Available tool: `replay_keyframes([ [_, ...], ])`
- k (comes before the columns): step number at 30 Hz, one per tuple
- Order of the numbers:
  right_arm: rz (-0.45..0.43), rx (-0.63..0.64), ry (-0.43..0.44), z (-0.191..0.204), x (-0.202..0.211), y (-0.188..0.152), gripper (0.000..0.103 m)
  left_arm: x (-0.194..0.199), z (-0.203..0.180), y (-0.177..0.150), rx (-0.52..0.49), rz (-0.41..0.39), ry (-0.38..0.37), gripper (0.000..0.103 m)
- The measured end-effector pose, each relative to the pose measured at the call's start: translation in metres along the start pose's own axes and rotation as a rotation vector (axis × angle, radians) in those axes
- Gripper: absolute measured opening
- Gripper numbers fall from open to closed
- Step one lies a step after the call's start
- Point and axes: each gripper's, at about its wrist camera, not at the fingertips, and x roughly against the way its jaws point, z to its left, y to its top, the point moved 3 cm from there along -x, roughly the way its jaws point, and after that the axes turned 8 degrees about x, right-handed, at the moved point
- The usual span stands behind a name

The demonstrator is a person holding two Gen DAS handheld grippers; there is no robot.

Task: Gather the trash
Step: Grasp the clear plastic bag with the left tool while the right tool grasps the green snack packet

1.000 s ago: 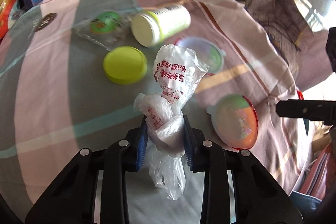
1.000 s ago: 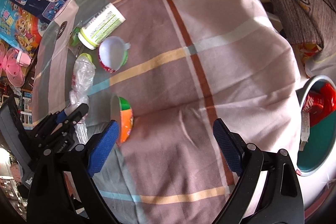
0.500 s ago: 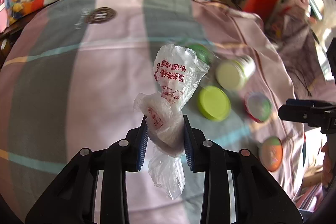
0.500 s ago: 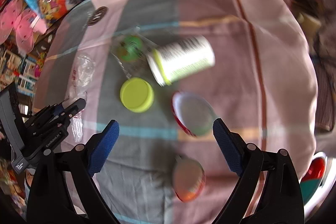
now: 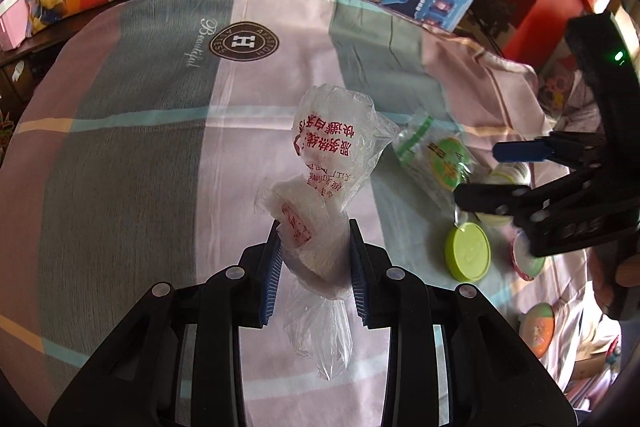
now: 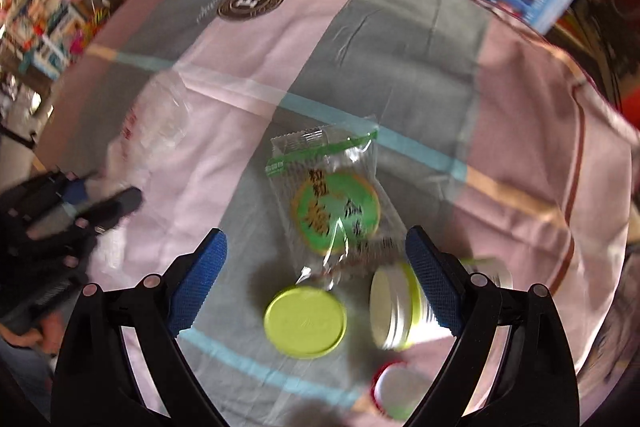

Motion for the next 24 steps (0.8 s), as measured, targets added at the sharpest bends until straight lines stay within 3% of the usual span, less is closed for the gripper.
replay_keyframes([
  [11,0.057,0.03,-0.032,-0.016,-0.043,0.011,0.087,-0.019,0.01,0.005,0.027,0.03,0.008,0.032],
  [12,0.044,0.032,-0.035,-0.016,-0.043,0.01,0.084,-0.02,0.009,0.005,0.027,0.032,0.007,0.032],
  [13,0.03,0.034,-0.038,-0.016,-0.041,0.01,0.069,-0.021,0.009,0.004,0.028,0.035,0.008,0.032],
  [16,0.005,0.03,-0.035,-0.013,-0.036,0.006,0.058,-0.025,0.006,0.002,0.03,0.044,0.008,0.032],
  [24,-0.081,-0.016,-0.013,-0.009,0.009,-0.008,0.057,-0.013,-0.01,-0.006,0.018,0.033,-0.009,0.032],
])
